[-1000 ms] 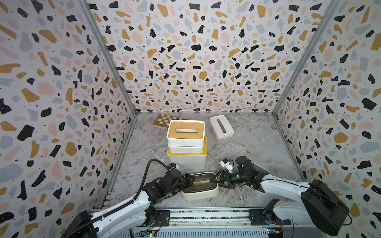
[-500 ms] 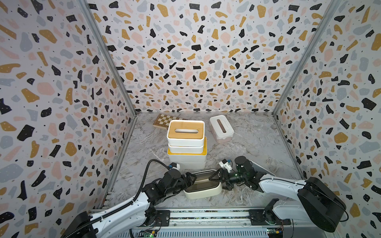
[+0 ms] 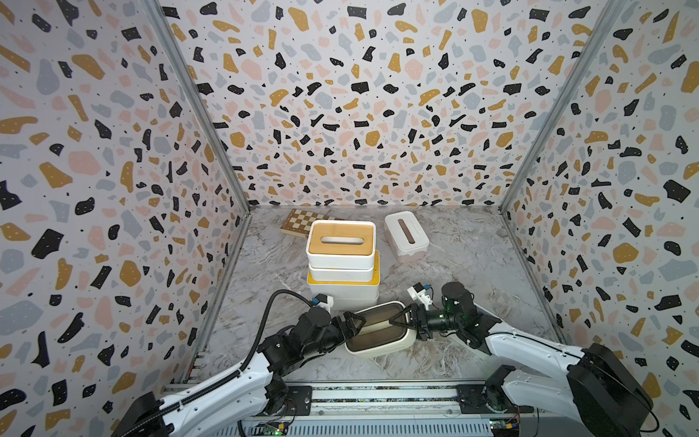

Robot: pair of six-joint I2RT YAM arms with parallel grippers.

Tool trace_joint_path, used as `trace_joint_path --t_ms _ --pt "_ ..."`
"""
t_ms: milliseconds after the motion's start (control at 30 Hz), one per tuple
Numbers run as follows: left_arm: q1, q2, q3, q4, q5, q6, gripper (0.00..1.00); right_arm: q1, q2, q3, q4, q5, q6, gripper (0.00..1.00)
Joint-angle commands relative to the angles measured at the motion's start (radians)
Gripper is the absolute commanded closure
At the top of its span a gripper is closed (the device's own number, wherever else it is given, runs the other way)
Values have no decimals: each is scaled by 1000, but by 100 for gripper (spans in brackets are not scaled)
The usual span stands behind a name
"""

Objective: Stack the tissue boxes
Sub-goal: Pick up the tissue box from the center of the board, then place the tissue box at the tissue box.

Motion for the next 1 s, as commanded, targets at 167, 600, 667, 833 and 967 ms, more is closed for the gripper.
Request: trace_joint_path --t_ms 167,600,667,833,967 --pt "-5 -99 129 -222 -31 69 0 -78 -86 127 -172 -61 -119 30" --pt "-2 -96 613 -794 -210 360 0 -262 -204 353 -403 -210 -118 34" --pt "-2 -77 669 -838 -215 402 1 -263 -214 358 -403 -231 -102 34" --pt "-2 -67 788 -875 -233 461 0 -262 -222 466 -570 -276 -218 35" --pt "-2 -44 907 -940 -281 512 0 -262 -253 479 -419 -351 -95 34"
